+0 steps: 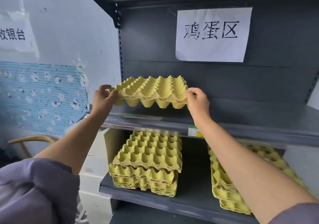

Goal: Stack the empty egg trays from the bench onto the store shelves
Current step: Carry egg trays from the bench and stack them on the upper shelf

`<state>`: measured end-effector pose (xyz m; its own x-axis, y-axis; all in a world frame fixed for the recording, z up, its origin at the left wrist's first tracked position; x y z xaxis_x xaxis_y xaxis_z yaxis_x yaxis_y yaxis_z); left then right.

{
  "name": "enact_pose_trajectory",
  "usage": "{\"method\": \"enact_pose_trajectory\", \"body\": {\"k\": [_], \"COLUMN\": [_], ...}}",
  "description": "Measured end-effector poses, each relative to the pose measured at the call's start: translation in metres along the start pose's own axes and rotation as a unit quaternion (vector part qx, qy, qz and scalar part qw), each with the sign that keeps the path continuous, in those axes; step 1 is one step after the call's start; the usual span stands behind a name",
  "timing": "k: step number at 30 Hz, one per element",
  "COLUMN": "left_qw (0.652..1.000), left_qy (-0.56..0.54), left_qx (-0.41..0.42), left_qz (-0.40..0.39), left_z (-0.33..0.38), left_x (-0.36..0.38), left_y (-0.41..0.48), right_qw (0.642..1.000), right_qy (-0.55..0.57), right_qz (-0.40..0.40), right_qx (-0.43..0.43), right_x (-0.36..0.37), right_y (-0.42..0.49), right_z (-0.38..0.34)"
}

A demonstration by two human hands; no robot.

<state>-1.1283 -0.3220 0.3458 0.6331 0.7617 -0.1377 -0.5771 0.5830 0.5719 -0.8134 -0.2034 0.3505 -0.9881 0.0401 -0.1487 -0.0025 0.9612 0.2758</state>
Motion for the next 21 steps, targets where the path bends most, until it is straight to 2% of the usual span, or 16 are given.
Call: {"method": "enact_pose_trajectory", "body": {"k": [5,9,13,21], "left_qw": [0.994,0.969,0.946,0.94], "left_qy": [0.09,0.212,0.292,0.315], "left_qx": [0.022,0.048,0.049,0.048], "left_qz": [-0.063,-0.12,-0.131,-0.123], "left_z": [-0.033,-0.057,-0.061,-0.06], "left_x": [-0.001,0.002,0.001,-0.007], "left_y": [0.032,0.041,0.039,0.034], "right_qw": [0.997,0.981,0.959,0.944], "right_qy": [-0.075,-0.179,-0.27,-0.322], "right_qz": [-0.016,-0.065,-0.08,-0.073], "right_qx": [0.016,0.029,0.022,-0.003], "right_x": [0.035,0.06,0.073,0.08], "right_y": [0.005,0.01,0.013,0.014], "right_z": [0.007,0.012,0.016,0.019]}}
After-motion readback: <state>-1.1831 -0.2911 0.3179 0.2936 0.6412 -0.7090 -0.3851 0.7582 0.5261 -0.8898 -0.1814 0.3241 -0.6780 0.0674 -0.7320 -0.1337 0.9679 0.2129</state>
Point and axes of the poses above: each hand's wrist, its own y-axis towards the middle knuckle, its own x-axis out of the palm, z = x × y, the point moved 9 cm from there along y, towards the middle knuckle, and after that the axes turned 10 degrees about x, right-handed, at the moved point
